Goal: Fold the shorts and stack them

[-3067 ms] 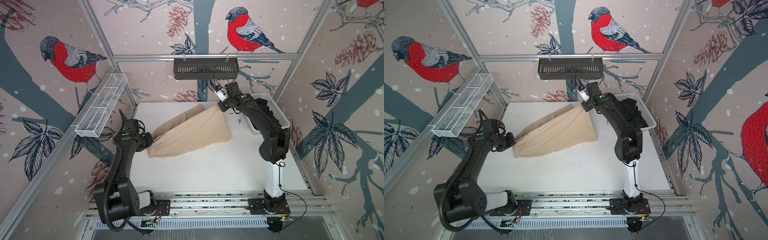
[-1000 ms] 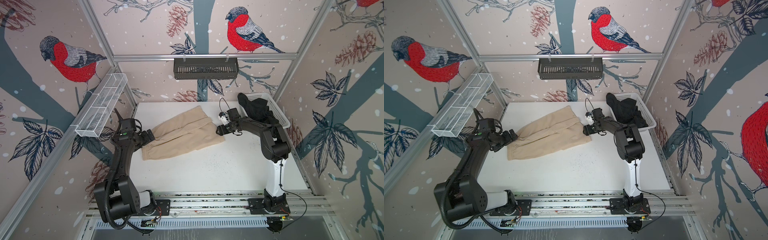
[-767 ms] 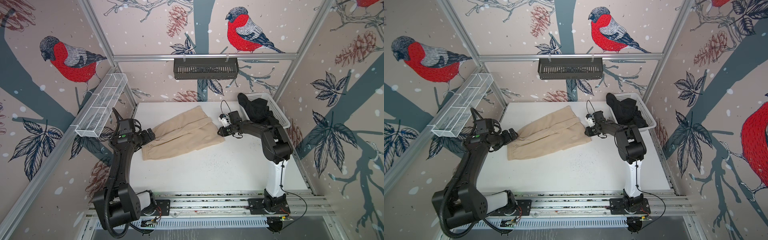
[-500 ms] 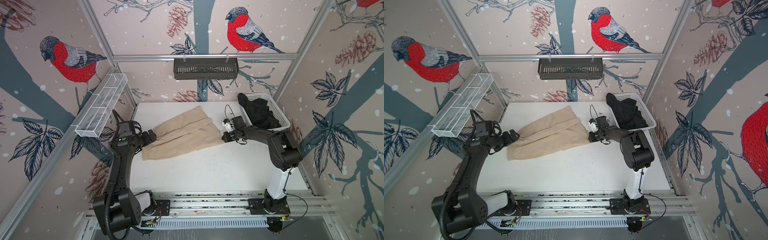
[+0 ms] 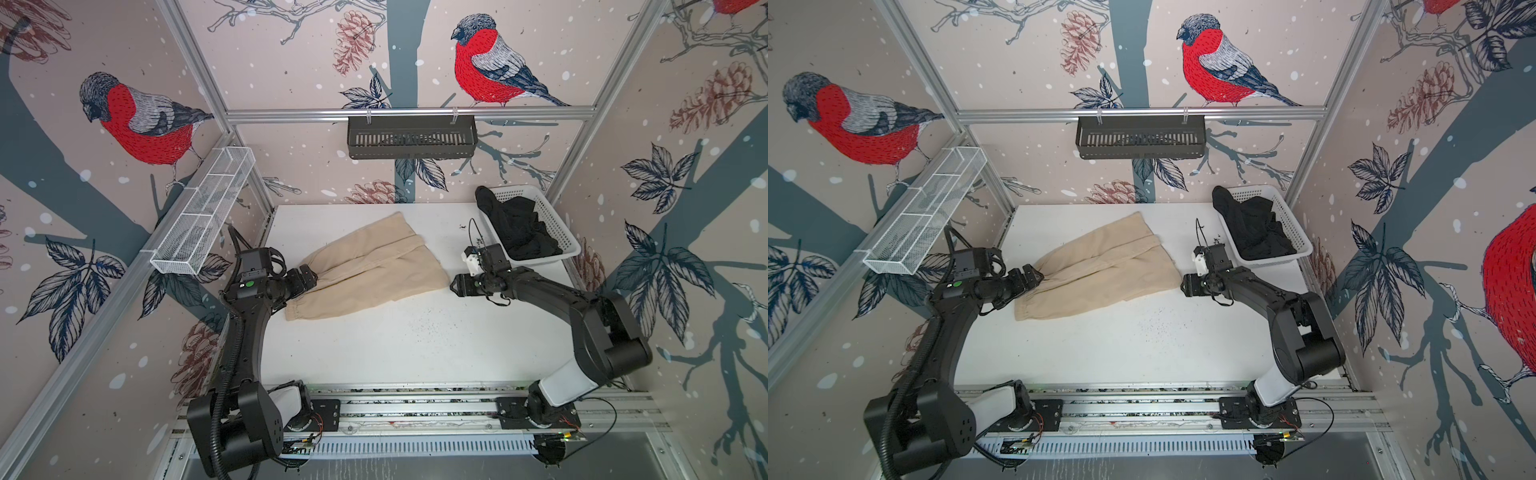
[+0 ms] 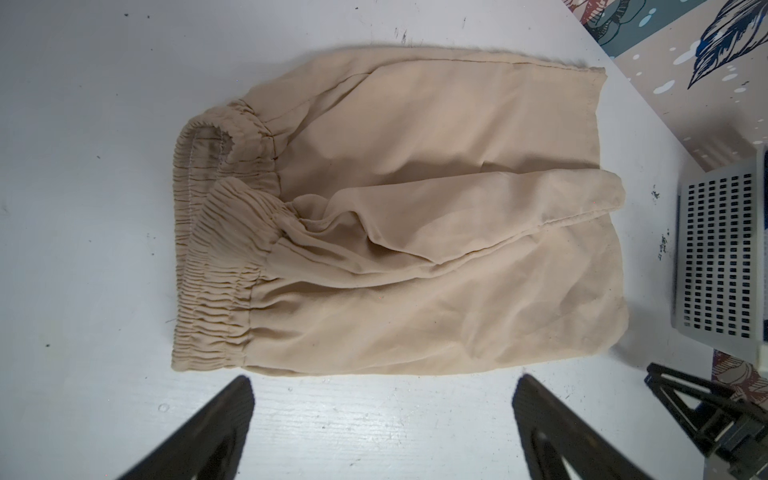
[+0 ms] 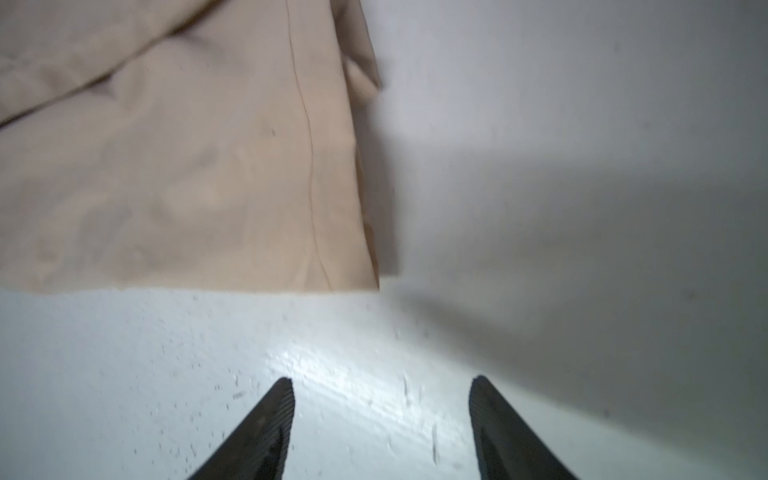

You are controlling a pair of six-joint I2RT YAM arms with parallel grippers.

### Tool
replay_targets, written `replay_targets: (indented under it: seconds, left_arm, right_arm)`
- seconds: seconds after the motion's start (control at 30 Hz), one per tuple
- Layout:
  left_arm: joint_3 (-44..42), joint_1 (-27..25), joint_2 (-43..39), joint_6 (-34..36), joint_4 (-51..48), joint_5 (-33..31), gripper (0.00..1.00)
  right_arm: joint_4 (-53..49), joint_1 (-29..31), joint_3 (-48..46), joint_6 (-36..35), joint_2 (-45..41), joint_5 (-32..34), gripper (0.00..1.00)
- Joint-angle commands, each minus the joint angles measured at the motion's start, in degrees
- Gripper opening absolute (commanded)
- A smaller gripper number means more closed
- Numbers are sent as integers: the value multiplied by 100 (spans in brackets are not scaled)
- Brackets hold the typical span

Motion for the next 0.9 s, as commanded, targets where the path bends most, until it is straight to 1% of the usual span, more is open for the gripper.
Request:
replay_targets:
  seconds: [0.0, 0.1, 0.23, 0.37, 0.47, 0.57, 0.67, 0.77, 0.8, 0.83, 0.87]
  left_arm:
    - [-32, 11, -55, -72, 289, 145, 97]
    - [-70, 11, -105, -98, 252, 113, 97]
    - [-52, 11, -213, -98, 160, -19, 97]
    - [-69, 11, -350, -143, 203, -102, 97]
    - [-79, 11, -414, -128, 229, -156, 97]
    - [-62, 11, -423, -87, 232, -196, 97]
    - [-35, 11, -414, -64, 266, -164, 97]
    - [-44, 11, -385, -69, 337, -100, 97]
    - [-45, 11, -372, -72, 357, -80, 97]
    - [-52, 11, -368, -78, 369, -76, 97]
    - [-61, 11, -362, -75, 389, -64, 97]
  right_arm:
    - [39, -4, 892, -612, 795, -267, 75]
    - [-113, -10, 1765, -845, 1589, -352, 77]
    - [-350, -39, 2658, -1009, 2369, -482, 77]
    - [-448, -17, 3073, -1040, 2837, -755, 75]
    - [-385, -37, 3083, -991, 2992, -889, 68]
    - [-209, -44, 2938, -879, 3069, -1137, 60]
    - [1, -52, 2736, -780, 3094, -1353, 48]
    - [163, -78, 2493, -664, 3010, -1479, 25]
    - [238, -87, 2383, -614, 2948, -1492, 15]
    - [293, -108, 2273, -568, 2868, -1495, 7]
    - [300, -124, 2185, -546, 2793, -1466, 3]
